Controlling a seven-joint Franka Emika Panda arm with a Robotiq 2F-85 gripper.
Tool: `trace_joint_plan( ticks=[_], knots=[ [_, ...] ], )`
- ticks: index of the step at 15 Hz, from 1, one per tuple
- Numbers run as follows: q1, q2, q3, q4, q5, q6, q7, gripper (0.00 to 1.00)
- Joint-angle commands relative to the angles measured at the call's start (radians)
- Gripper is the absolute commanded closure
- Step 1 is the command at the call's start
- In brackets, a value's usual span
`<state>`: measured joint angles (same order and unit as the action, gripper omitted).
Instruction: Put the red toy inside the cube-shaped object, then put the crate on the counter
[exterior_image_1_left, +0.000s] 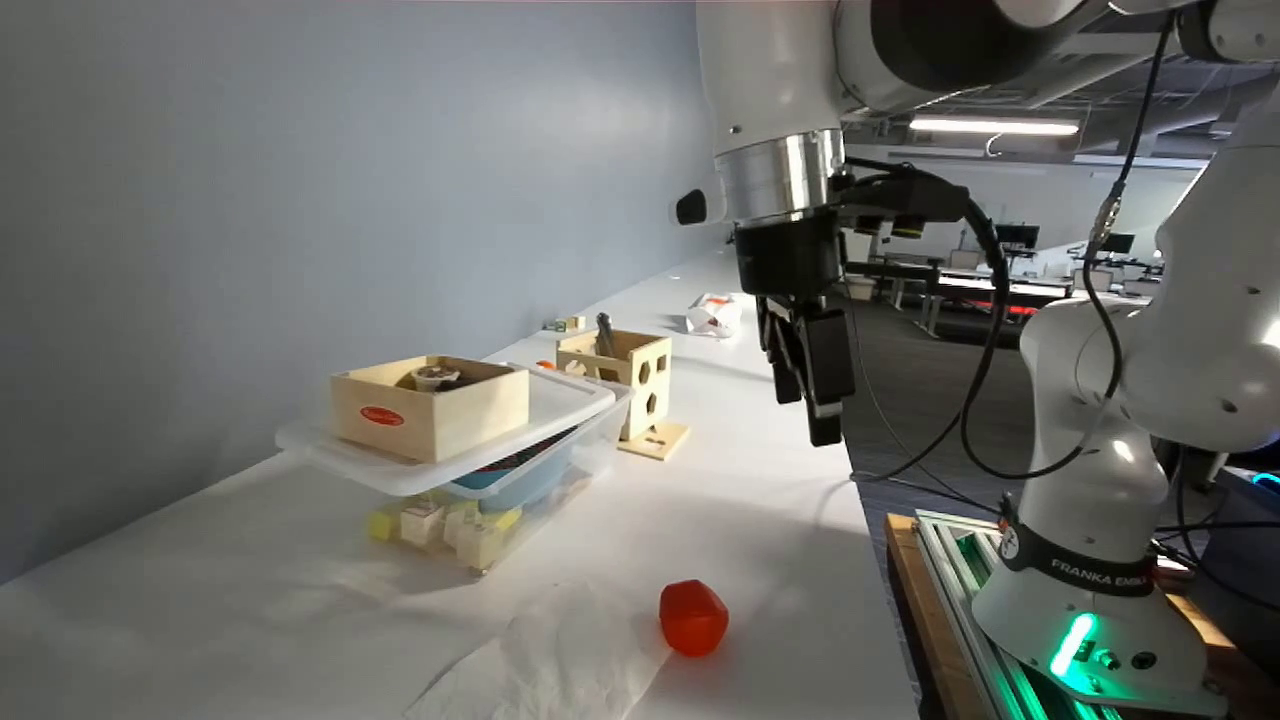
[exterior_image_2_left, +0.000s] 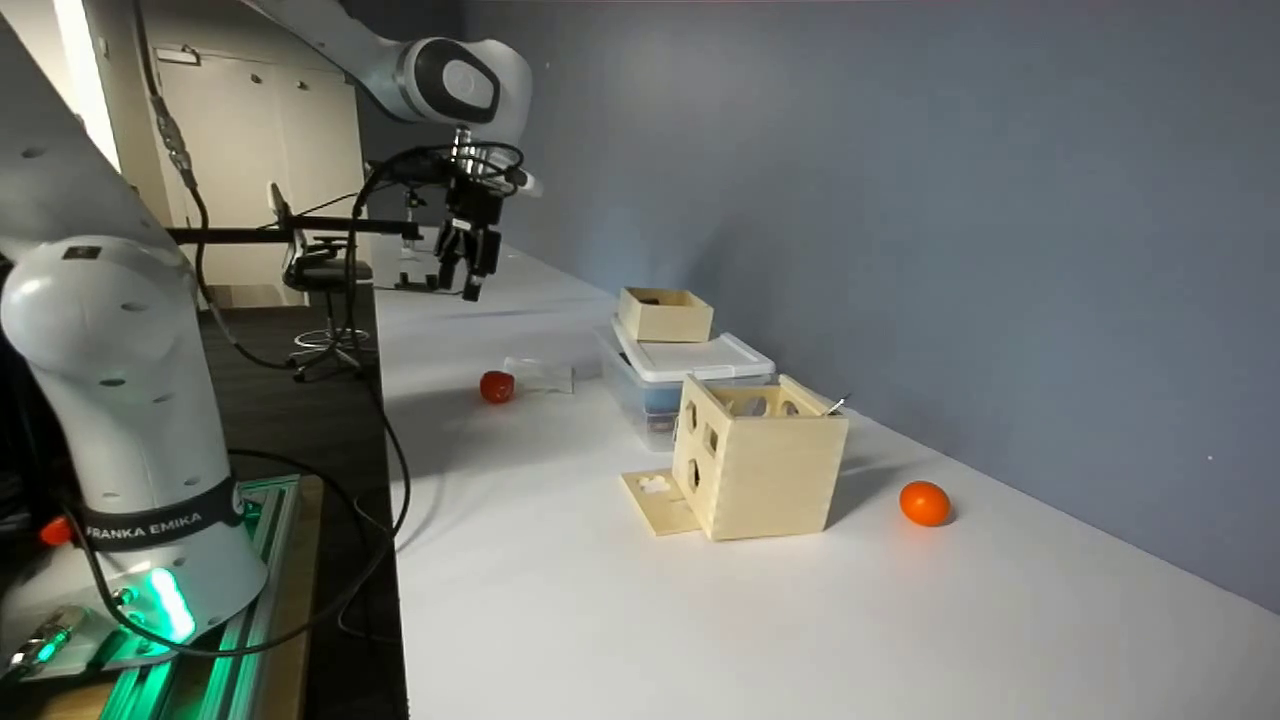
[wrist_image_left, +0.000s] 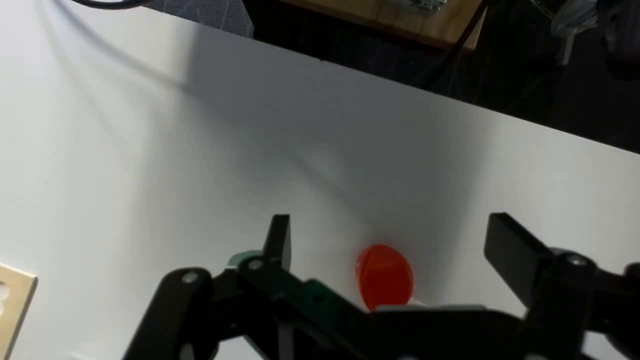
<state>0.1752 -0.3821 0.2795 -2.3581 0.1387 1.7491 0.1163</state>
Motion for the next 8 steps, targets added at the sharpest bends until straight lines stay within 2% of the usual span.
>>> trace_joint_plan(
  ticks=[1,5,8],
  knots=[
    [0.021,0.036,-0.007,0.011,-0.014,0.017,-0.005,0.0],
    [0.064,0.177,-0.023,0.037,0.068,0.181,-0.166,0.0],
    [0.075,0.287,-0.017,0.069,0.08,0.239,-0.221,0.0]
  ],
)
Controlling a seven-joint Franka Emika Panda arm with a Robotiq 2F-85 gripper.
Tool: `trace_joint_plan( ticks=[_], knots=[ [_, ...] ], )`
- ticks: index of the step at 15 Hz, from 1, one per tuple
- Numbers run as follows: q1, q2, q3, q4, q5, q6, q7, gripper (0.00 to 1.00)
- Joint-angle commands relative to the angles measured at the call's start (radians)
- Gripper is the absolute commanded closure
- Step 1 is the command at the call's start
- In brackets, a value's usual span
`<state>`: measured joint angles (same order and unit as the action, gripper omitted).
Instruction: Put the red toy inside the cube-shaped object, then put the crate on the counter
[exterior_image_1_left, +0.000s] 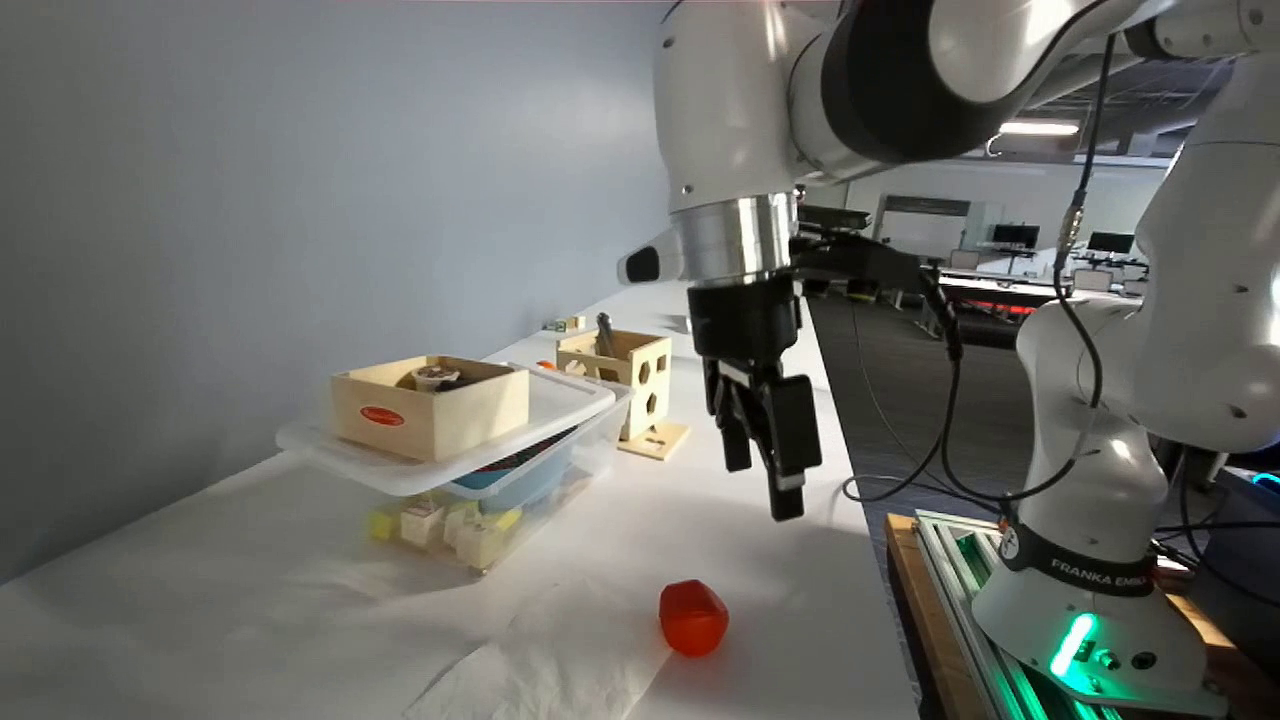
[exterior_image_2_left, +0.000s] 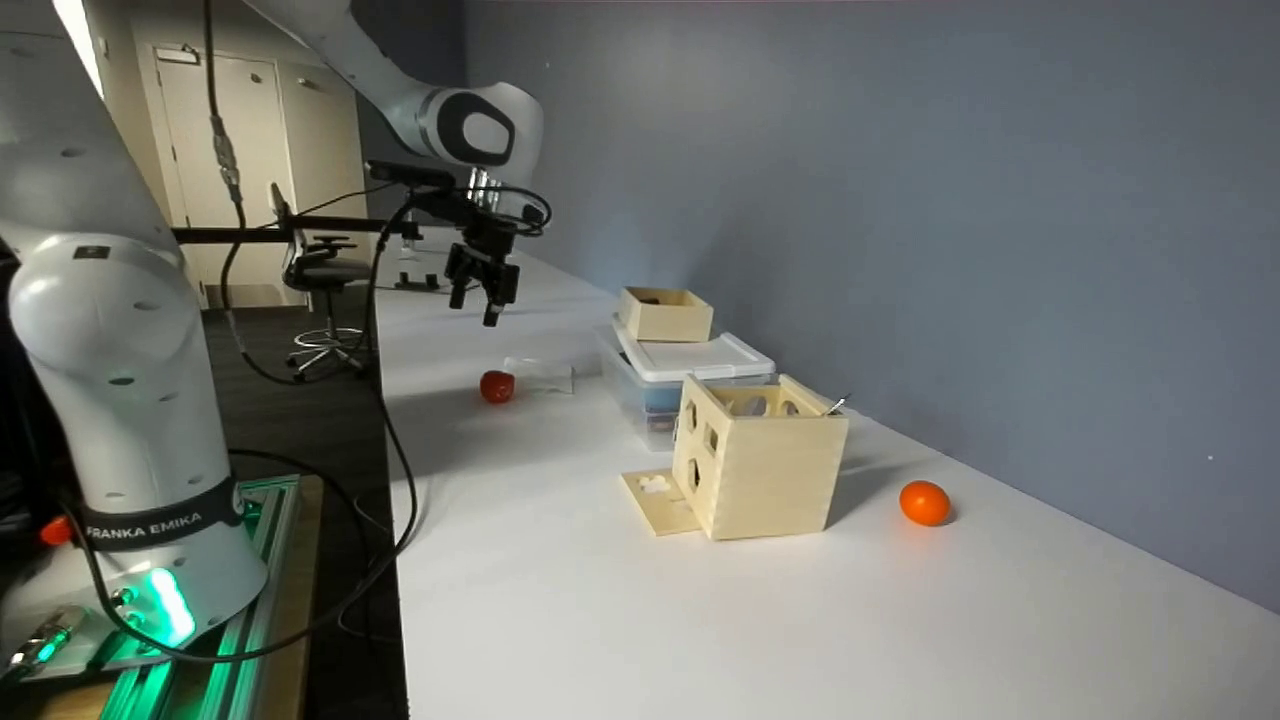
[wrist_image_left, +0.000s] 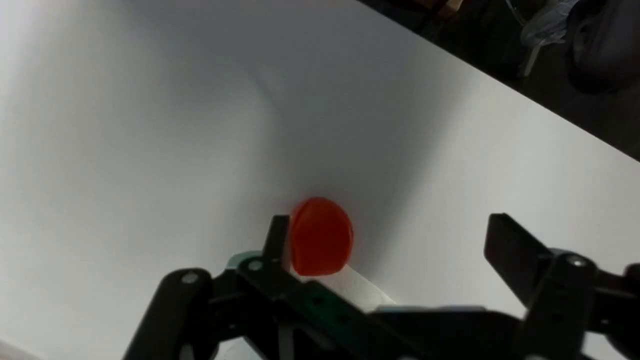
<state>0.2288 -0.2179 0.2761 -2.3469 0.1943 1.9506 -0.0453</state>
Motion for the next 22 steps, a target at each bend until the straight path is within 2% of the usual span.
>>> trace_joint_plan(
  ticks=[1,4,6,7,9,12,16,19,22],
  knots=[
    [0.02,0.157,-0.012,0.066,0.007,0.045,-0.063,0.0],
    [0.009,0.232,-0.017,0.083,-0.015,0.074,-0.041,0.0],
    [0.009,0.269,-0.021,0.109,-0.011,0.052,-0.048,0.0],
    [0.012,0.227,-0.02,0.067,-0.002,0.07,-0.036,0.0],
    [0.011,0.257,-0.021,0.085,-0.002,0.069,-0.037,0.0],
    [0.018,0.269,-0.021,0.079,-0.064,0.127,0.093,0.0],
    [0.021,0.291,-0.023,0.092,-0.139,0.142,0.176,0.0],
    [0.02,0.306,-0.024,0.095,-0.169,0.127,0.202,0.0],
    [0.018,0.33,-0.024,0.099,-0.157,0.13,0.172,0.0]
  ],
)
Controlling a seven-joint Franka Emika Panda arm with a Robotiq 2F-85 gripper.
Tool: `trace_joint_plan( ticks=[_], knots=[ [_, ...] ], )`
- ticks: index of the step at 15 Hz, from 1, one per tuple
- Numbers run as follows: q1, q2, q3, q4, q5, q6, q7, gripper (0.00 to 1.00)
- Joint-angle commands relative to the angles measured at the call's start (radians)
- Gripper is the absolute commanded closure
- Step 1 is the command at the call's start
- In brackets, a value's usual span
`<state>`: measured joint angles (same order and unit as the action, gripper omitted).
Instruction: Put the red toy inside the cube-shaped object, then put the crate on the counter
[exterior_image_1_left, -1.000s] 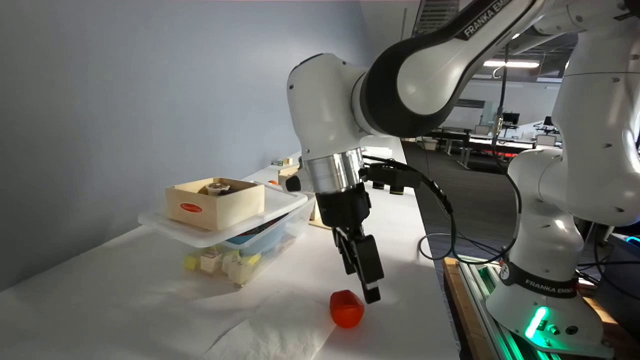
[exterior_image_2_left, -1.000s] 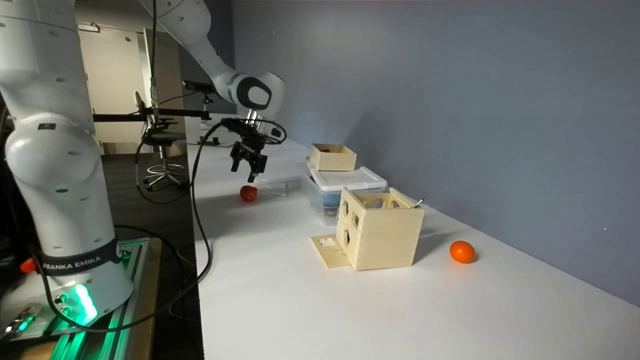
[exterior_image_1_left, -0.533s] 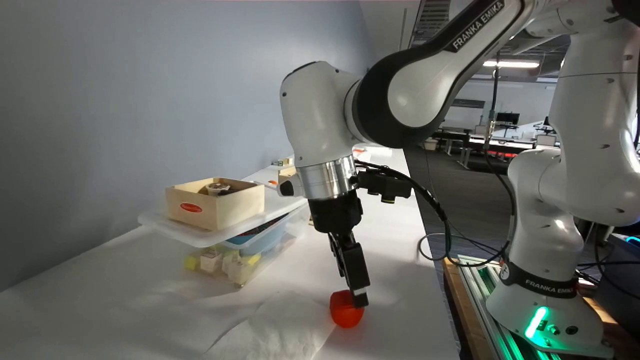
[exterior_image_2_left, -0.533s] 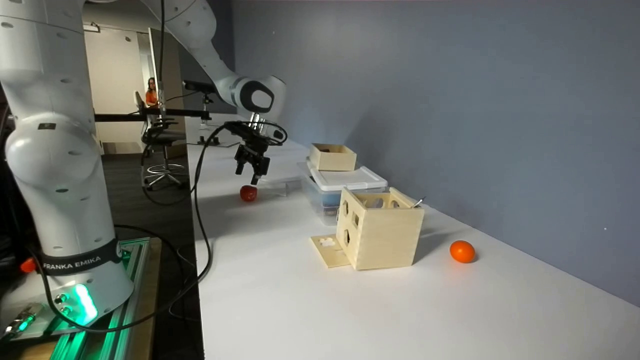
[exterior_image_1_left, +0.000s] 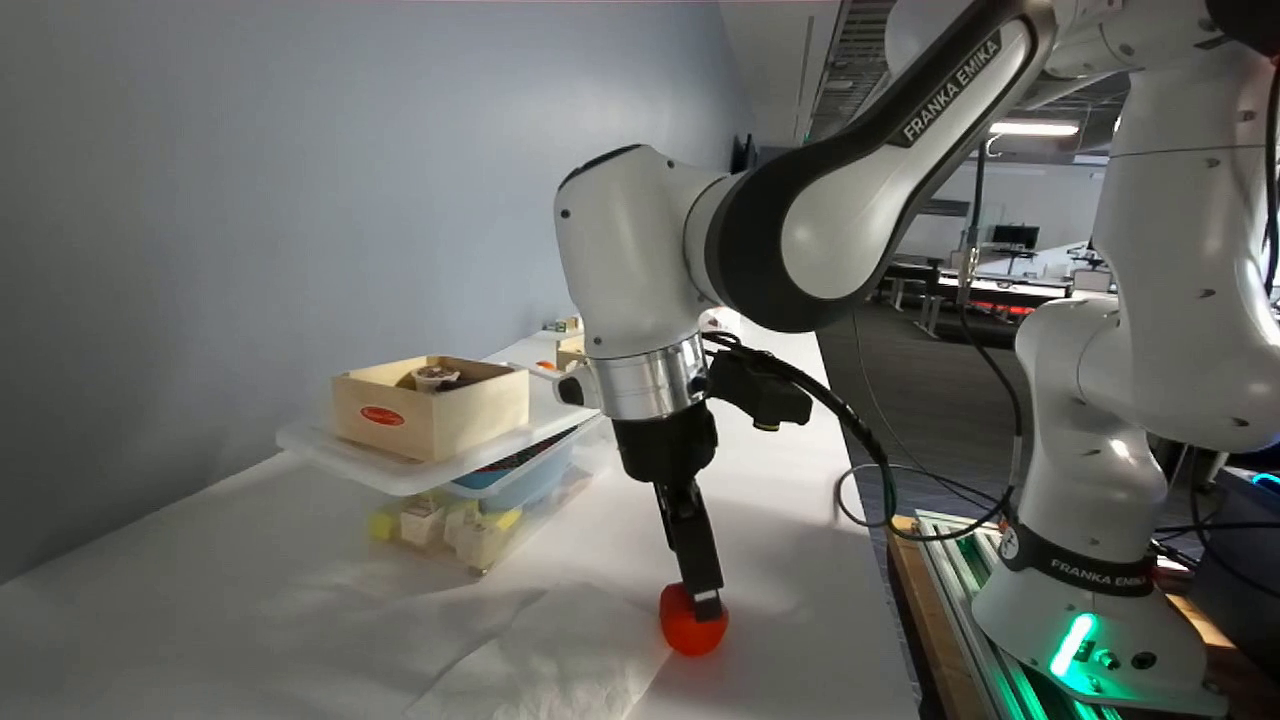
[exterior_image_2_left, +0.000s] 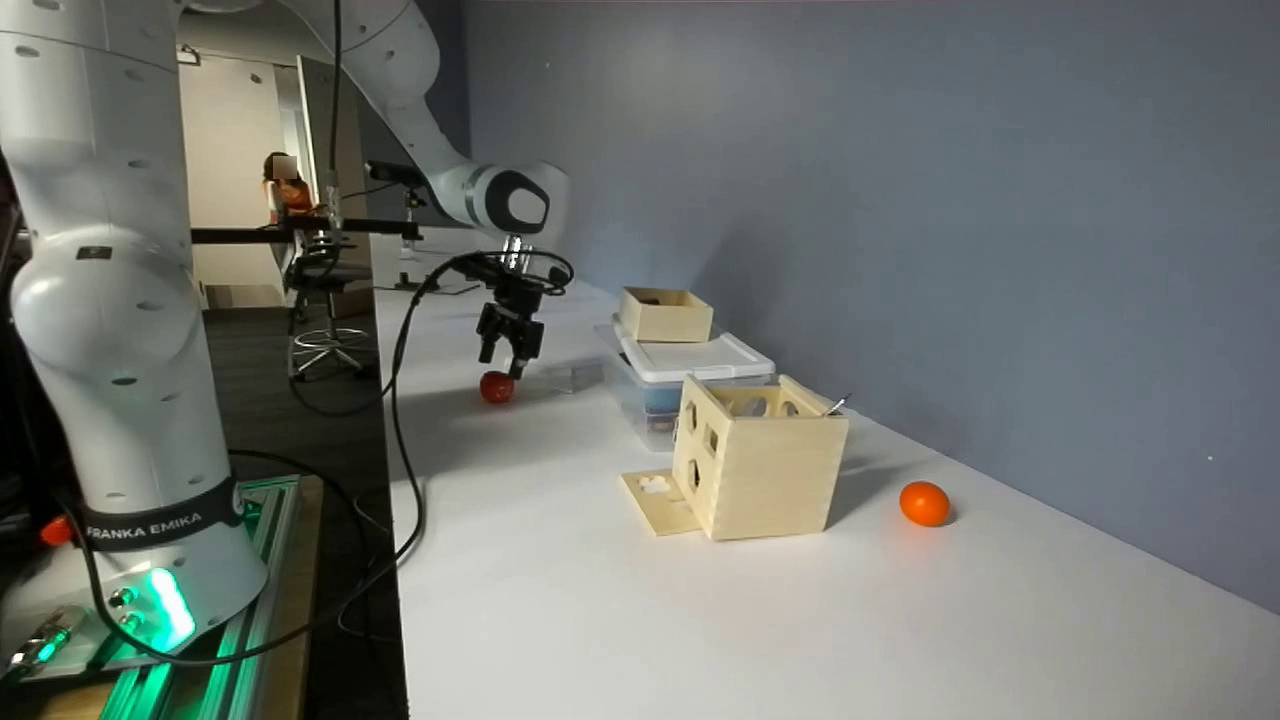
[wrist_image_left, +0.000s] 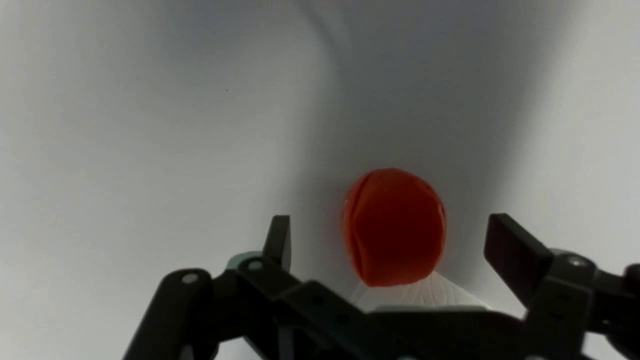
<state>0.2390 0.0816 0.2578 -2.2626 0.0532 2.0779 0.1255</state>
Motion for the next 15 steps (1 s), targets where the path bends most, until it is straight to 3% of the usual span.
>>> trace_joint_plan(
  ticks=[1,3,4,8,13,15],
  knots=[
    [0.008,0.038,-0.005,0.018,-0.012,0.001,-0.002,0.0],
    [0.01,0.048,-0.003,0.022,-0.013,-0.004,-0.008,0.0],
    [0.011,0.052,-0.004,0.024,-0.016,-0.005,-0.005,0.18],
    [0.013,0.065,-0.004,0.027,-0.015,0.0,-0.002,0.5],
    [0.007,0.009,-0.009,0.002,0.004,0.002,0.019,0.83],
    [-0.012,-0.066,-0.029,-0.05,0.038,0.037,0.083,0.88]
  ],
)
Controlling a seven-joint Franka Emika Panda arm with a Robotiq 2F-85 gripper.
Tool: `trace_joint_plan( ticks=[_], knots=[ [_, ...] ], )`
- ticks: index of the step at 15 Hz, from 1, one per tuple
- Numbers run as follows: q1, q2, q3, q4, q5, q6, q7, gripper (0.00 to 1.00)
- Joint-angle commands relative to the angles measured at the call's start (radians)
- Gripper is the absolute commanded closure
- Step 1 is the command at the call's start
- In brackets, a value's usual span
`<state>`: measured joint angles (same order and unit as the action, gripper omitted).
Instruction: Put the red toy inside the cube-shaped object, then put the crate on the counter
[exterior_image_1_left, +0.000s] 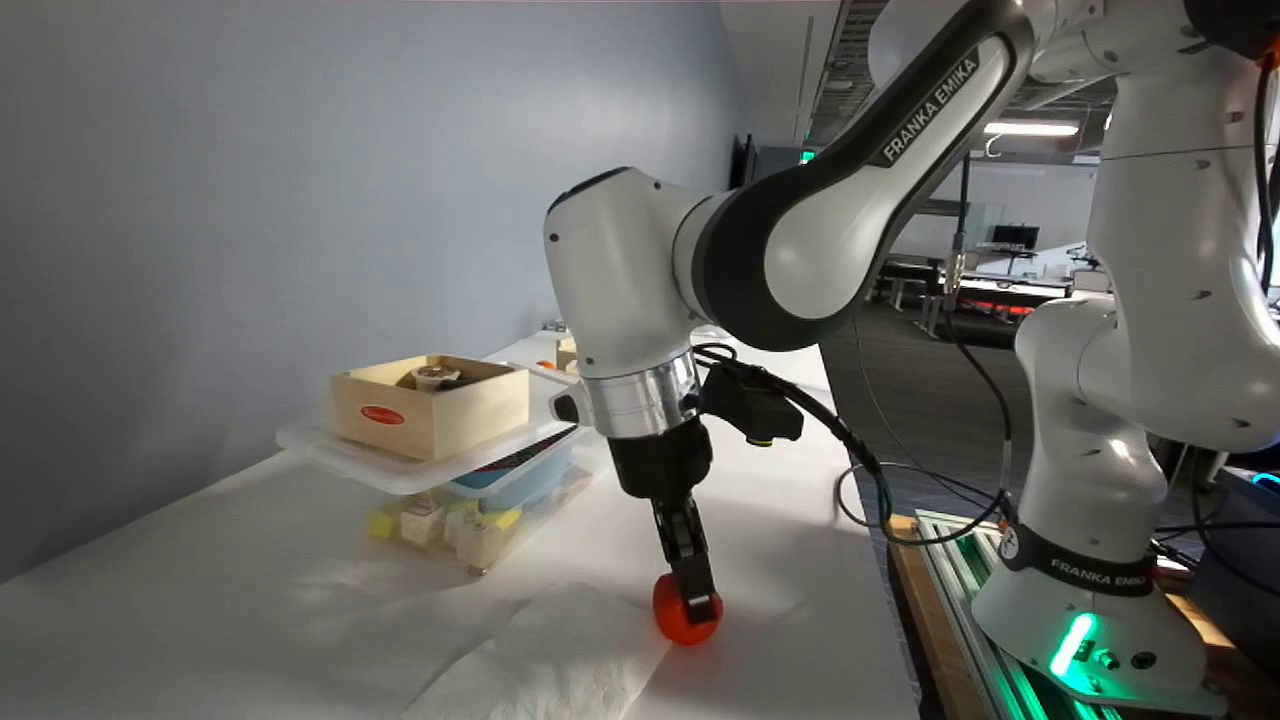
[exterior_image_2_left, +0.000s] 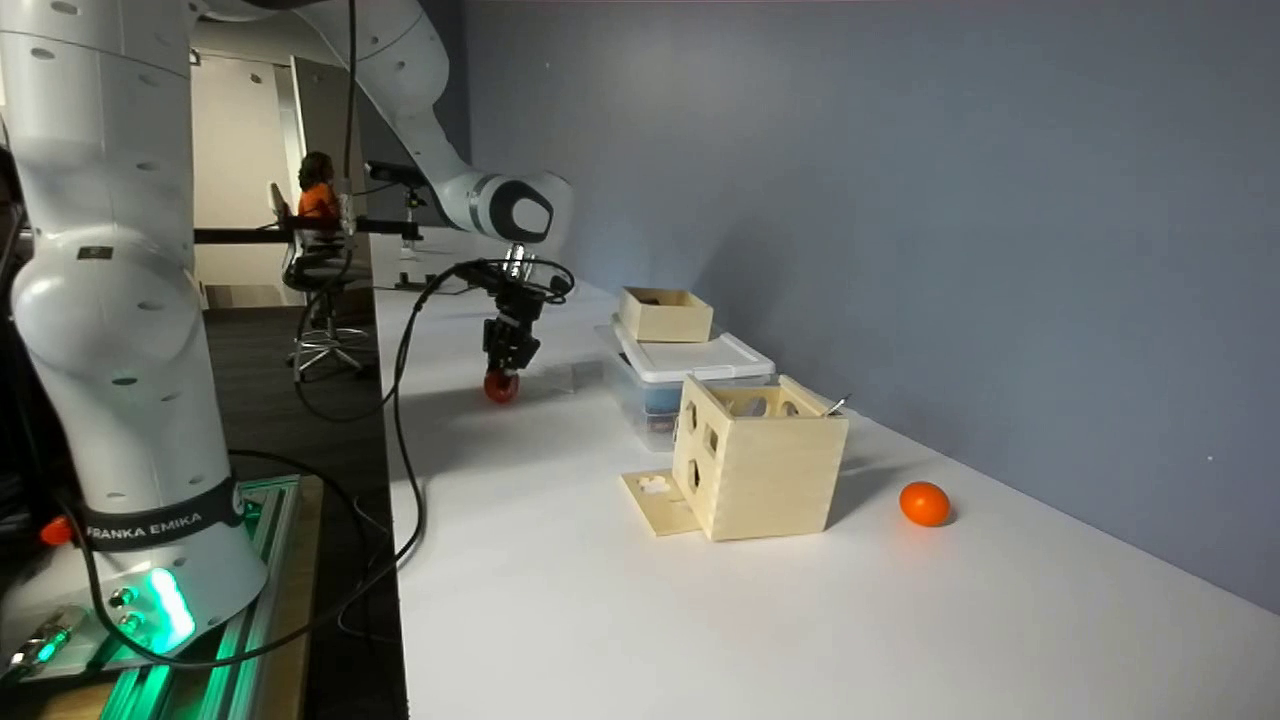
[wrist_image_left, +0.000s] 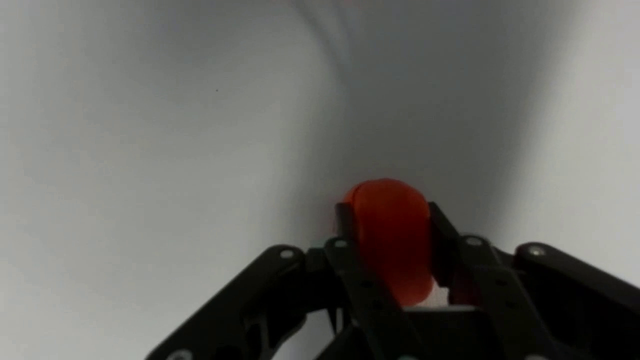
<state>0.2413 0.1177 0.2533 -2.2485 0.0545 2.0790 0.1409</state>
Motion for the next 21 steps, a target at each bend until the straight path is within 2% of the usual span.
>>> trace_joint_plan(
  ticks=[1,8,9,13,14,18,21],
  knots=[
    [-0.026,-0.123,-0.037,-0.069,0.049,0.034,0.079,0.91],
    [-0.147,-0.25,-0.165,-0.054,0.079,0.005,0.158,0.91],
    [-0.135,-0.194,-0.15,-0.025,0.042,0.005,0.118,0.66],
    [-0.156,-0.223,-0.167,-0.027,0.057,0.005,0.134,0.66],
    [-0.154,-0.223,-0.164,-0.028,0.057,0.005,0.14,0.91],
    [-0.198,-0.241,-0.204,0.002,0.095,0.084,0.234,0.91],
    [-0.251,-0.212,-0.25,0.068,0.069,0.128,0.283,0.91]
  ],
)
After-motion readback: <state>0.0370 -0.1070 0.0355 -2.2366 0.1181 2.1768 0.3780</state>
